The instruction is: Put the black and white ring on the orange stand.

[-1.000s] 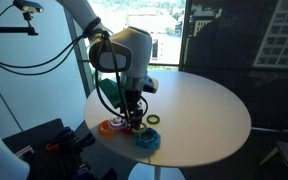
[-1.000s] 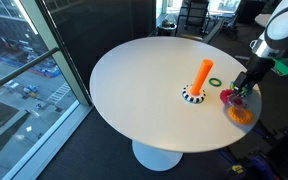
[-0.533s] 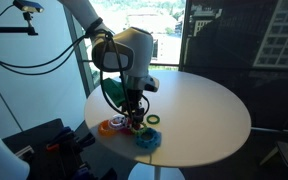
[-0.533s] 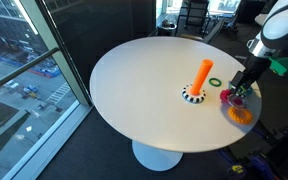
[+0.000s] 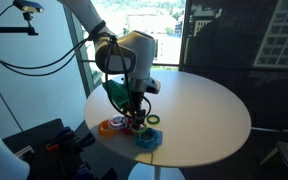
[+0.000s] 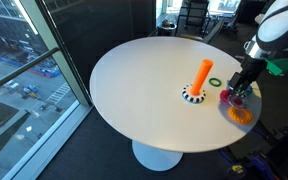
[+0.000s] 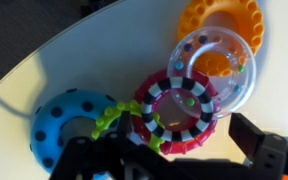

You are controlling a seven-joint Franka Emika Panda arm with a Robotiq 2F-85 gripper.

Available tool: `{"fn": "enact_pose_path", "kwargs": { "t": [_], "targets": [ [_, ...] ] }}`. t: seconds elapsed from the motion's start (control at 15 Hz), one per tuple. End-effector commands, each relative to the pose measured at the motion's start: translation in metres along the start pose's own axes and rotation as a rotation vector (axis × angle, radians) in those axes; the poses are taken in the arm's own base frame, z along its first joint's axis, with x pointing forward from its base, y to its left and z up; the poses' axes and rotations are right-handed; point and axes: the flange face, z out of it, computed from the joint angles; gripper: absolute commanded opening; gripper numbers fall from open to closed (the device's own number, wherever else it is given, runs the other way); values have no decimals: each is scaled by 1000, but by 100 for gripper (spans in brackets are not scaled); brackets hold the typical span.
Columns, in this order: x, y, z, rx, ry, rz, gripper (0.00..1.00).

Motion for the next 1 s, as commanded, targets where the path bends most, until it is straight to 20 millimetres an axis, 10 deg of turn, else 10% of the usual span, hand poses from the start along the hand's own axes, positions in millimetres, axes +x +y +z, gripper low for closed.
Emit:
{"fn": "enact_pose_path", "kwargs": {
  "t": [0.0, 0.33, 0.93],
  "targets": [
    [7, 2, 0, 14, 17, -1, 89],
    [10, -2, -6, 16, 23, -5, 42],
    [6, -5, -53, 0, 88, -5, 41]
  ]
}}
